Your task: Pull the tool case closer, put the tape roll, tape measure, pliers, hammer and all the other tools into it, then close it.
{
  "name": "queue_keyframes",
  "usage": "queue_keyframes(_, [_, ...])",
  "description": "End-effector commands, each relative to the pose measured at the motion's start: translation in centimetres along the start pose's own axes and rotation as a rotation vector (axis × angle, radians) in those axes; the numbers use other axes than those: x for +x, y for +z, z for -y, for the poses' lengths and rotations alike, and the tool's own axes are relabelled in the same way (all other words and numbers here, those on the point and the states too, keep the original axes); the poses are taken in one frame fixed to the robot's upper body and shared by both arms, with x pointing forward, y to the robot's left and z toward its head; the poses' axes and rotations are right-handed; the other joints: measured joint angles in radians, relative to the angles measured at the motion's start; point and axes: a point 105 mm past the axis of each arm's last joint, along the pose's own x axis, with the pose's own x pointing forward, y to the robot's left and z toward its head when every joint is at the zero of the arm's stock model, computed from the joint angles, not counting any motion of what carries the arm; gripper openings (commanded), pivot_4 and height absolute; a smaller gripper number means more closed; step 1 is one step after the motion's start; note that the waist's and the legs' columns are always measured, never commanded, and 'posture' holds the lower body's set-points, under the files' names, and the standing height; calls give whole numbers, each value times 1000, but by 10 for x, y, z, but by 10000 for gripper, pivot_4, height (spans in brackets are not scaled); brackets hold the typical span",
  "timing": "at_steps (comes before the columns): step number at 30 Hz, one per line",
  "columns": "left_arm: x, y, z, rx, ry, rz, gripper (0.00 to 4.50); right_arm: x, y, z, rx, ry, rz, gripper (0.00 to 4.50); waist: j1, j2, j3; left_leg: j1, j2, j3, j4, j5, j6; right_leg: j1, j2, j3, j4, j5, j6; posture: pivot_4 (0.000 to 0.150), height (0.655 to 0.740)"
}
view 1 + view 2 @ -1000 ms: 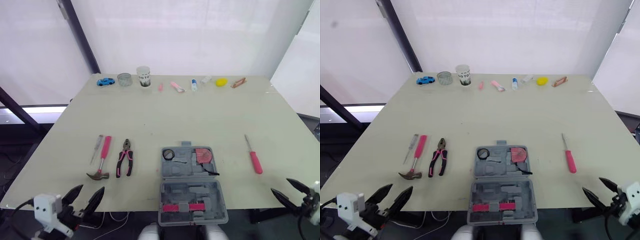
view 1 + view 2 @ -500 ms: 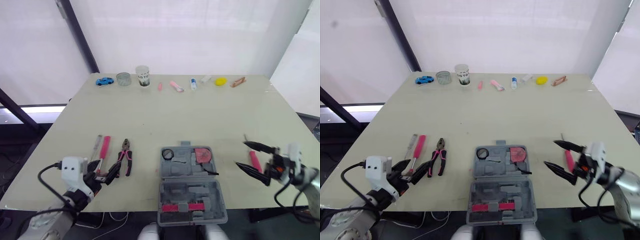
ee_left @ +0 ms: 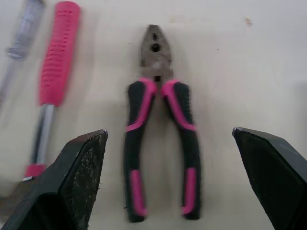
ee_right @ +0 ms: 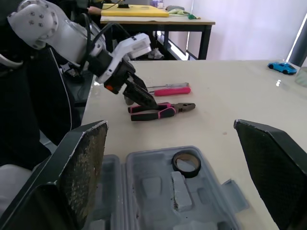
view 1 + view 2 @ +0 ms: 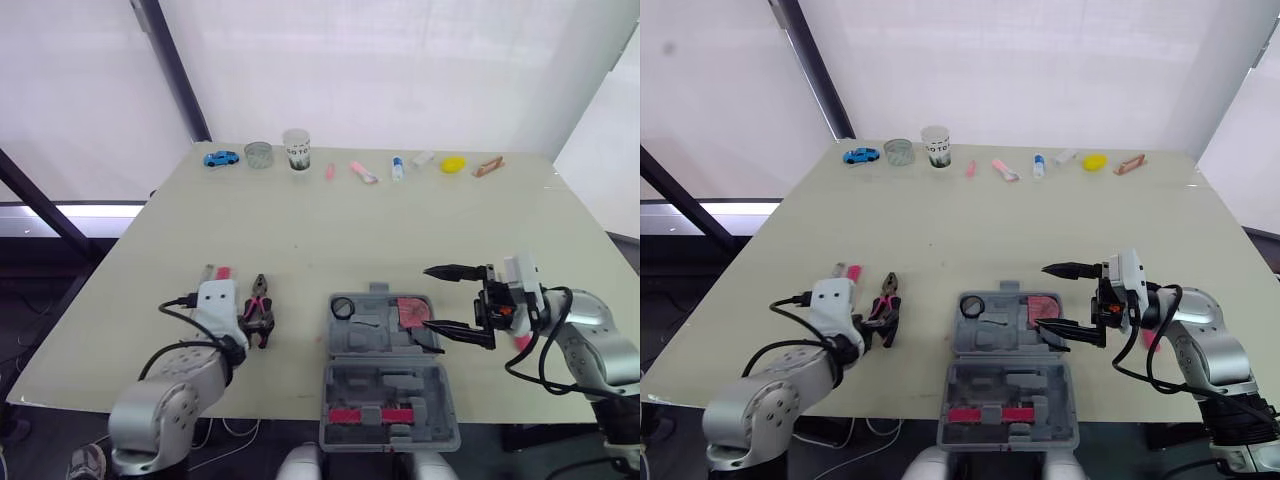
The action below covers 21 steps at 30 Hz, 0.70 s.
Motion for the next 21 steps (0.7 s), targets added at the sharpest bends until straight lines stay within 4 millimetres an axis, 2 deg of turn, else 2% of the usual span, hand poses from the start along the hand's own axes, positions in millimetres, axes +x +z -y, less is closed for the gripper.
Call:
queue_keyframes(1, [7,8,-13,-12,84,-9,45000,7,13,-2,-41,18,33,44256,-1,0,0,0,0,0,0,0,0,0,0,0,0,0,0,1500,7400])
queue_keyframes(7, [29,17,-13,-3,61,-47,45000,13,15,-1,-46,22,43,44256,0,0,0,0,0,-1,0,0,0,0,1,0,1,0,0,1500,7400])
queue_keyframes(17, [58,4,-1,-8,43,-134,45000,14,12,-3,-50,6,47,44256,2,0,0,0,-1,-1,0,0,0,0,1,0,1,0,0,1500,7400])
queue_keyframes(20, [59,0,0,-9,43,-146,36721,14,12,-5,-45,-3,55,45000,3,1,0,0,-1,-1,0,0,0,0,1,0,1,0,0,1500,7400])
queue_keyframes(21, [59,0,0,-7,41,-150,31189,14,13,-5,-42,-6,58,45000,3,1,0,0,-1,-2,0,0,0,0,1,0,1,0,0,1500,7400])
